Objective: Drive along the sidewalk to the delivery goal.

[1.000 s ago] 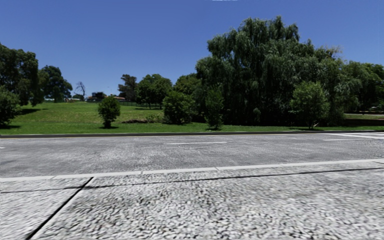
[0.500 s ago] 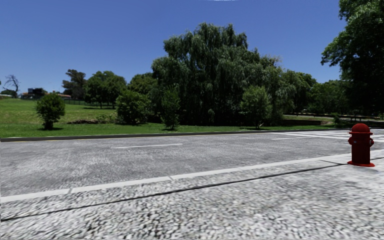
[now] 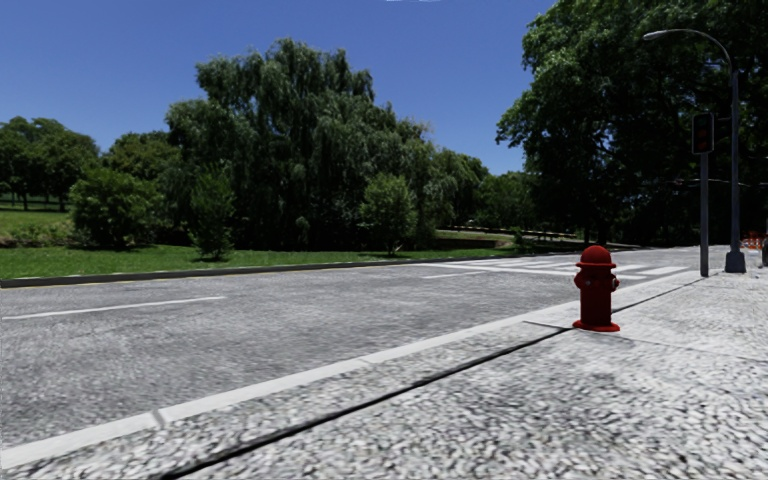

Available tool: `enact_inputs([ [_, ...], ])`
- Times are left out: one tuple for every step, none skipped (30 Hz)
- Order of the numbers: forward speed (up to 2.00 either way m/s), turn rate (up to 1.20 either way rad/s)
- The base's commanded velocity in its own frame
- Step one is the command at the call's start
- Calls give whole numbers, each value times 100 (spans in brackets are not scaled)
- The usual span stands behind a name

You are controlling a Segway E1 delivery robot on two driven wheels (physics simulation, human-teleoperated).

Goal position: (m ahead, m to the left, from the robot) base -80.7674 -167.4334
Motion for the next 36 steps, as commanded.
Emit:
enact_inputs([
  [148, -82],
  [148, -82],
  [148, -82],
  [148, -82],
  [148, -82],
  [148, -82],
  [148, -82],
  [148, -82],
  [148, -82],
  [148, -82],
  [156, -82],
  [200, -82],
  [200, -82],
  [200, -82],
  [200, -82],
  [200, -82],
  [200, -82],
  [200, -82],
  [200, -82],
  [200, -82],
  [200, -82],
  [200, -82],
  [200, -82],
  [200, -82],
  [200, -82],
  [200, -82],
  [200, -82],
  [200, -82],
  [200, -82],
  [200, -82],
  [200, -82],
  [200, -82],
  [200, -82],
  [200, -82],
  [200, -82],
  [200, -82],
])
